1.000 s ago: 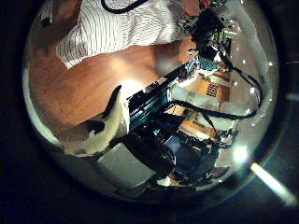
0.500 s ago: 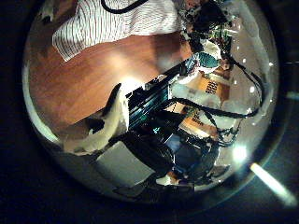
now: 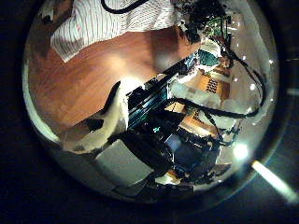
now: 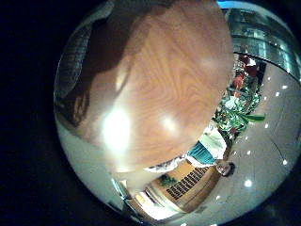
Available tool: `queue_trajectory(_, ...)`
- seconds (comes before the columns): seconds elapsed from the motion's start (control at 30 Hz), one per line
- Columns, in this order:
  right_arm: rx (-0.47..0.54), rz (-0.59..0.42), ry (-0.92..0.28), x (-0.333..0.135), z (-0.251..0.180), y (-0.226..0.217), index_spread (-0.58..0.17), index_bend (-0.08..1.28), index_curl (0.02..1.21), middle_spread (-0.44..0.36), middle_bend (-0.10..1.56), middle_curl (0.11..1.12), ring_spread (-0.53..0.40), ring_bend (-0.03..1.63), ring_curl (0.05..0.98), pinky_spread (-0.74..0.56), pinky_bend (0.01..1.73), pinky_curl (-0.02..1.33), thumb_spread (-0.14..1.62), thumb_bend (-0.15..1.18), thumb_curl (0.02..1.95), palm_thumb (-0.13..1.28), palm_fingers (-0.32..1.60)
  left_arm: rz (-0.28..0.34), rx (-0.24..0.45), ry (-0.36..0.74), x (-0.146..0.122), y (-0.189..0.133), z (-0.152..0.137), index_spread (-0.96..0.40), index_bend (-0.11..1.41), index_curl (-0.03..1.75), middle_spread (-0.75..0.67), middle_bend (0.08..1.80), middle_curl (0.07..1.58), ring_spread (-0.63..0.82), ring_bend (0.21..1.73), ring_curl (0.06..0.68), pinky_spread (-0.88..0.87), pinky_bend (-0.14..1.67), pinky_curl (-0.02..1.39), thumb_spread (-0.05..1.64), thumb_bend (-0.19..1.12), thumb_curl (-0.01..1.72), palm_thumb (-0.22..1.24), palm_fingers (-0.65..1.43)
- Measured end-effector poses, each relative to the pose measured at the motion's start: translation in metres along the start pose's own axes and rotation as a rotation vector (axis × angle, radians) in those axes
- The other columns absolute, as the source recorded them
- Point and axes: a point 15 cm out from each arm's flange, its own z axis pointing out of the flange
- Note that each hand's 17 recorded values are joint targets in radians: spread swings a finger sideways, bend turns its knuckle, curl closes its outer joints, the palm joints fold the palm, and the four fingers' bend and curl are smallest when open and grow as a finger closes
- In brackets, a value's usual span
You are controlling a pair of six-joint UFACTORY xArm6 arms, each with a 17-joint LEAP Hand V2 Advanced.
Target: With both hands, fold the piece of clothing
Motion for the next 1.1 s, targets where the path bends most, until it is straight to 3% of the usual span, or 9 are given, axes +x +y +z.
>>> queue_trajectory(0.23,0.006,0.011,0.003,0.008,-0.008,0.005,-0.443,0.90,0.88,-0.262,1.10,0.92,-0.263,1.31,0.689,-0.28,1.33,0.67,0.97,-0.01,0.58,1.07,1.05,-0.002,-0.032,0.013,0.000,0.003,0.013,-0.02,0.19,0.48,0.12,0.18,0.35,0.20,0.62,0.243,0.27,0.34,0.38,1.17,-0.02,0.33,0.48,0.21)
queue_trajectory(0.77,0.058,0.030,0.031,0.018,-0.056,0.021,-0.395,0.97,1.04,-0.215,1.21,0.99,-0.248,1.38,0.789,-0.21,1.37,0.81,1.04,-0.01,0.64,1.07,0.92,0.012,-0.074,0.078,0.017,-0.008,0.050,-0.03,0.19,0.47,0.12,0.18,0.34,0.20,0.62,0.237,0.27,0.33,0.38,1.18,-0.02,0.33,0.48,0.22)
queue_trajectory(0.93,0.108,0.015,0.087,0.017,-0.098,0.031,-0.387,0.98,1.06,-0.207,1.23,1.00,-0.246,1.39,0.808,-0.21,1.37,0.84,1.05,-0.01,0.65,1.06,0.90,0.014,-0.047,0.081,0.018,-0.010,0.040,-0.03,0.19,0.47,0.11,0.18,0.34,0.20,0.62,0.235,0.27,0.33,0.38,1.18,-0.02,0.33,0.48,0.22)
queue_trajectory(1.1,0.125,-0.064,0.186,-0.006,-0.137,0.040,-0.380,0.98,1.08,-0.201,1.24,1.00,-0.250,1.39,0.820,-0.21,1.36,0.87,1.06,-0.01,0.66,1.06,0.89,0.016,-0.003,0.079,0.019,-0.008,0.019,-0.03,0.19,0.47,0.11,0.18,0.33,0.19,0.62,0.234,0.27,0.33,0.38,1.18,-0.02,0.33,0.47,0.23)
